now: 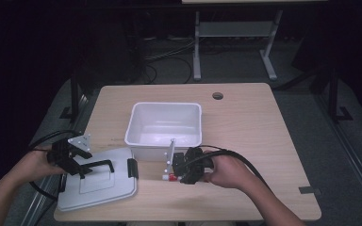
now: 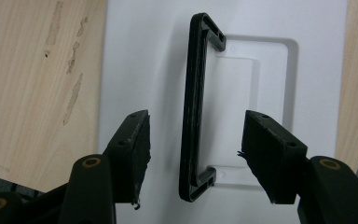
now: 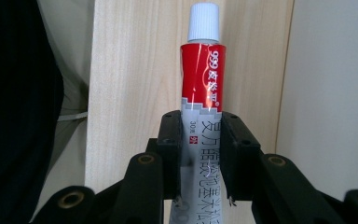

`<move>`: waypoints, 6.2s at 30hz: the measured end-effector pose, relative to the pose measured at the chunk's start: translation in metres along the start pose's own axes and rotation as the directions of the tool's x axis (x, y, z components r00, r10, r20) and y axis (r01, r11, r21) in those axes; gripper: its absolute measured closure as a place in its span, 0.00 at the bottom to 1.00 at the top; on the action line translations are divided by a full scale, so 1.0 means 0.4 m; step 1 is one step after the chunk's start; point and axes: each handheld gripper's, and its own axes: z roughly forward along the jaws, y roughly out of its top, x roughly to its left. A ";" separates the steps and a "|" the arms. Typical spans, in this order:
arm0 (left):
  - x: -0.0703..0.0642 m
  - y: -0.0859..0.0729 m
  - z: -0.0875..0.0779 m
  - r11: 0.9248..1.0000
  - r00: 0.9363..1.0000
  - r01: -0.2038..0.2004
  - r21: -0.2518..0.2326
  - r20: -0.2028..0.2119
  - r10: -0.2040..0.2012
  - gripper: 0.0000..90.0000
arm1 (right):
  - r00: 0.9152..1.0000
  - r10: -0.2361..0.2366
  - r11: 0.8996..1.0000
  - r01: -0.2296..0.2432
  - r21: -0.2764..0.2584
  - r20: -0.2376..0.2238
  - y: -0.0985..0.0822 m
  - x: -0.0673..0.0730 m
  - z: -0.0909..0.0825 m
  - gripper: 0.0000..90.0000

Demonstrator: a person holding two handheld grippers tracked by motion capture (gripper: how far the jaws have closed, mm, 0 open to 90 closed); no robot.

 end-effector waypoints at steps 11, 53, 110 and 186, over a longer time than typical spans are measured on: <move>-0.001 0.002 -0.003 1.000 1.000 -0.005 -0.003 -0.007 0.005 0.45 | 1.000 -0.024 1.000 0.024 0.005 0.009 0.037 -0.017 -0.047 0.79; 0.002 0.003 0.001 1.000 1.000 -0.012 -0.013 -0.006 0.012 0.44 | 0.999 0.012 0.998 -0.014 0.055 0.039 0.147 -0.218 -0.113 0.79; 0.005 0.000 0.003 1.000 1.000 -0.009 -0.019 -0.001 0.009 0.45 | 0.990 0.134 0.981 -0.127 0.144 -0.038 0.102 -0.331 0.057 0.79; 0.010 0.019 -0.003 1.000 1.000 0.001 -0.031 -0.002 -0.001 0.49 | 0.992 0.124 0.992 -0.124 -0.039 0.000 0.015 -0.154 -0.106 0.44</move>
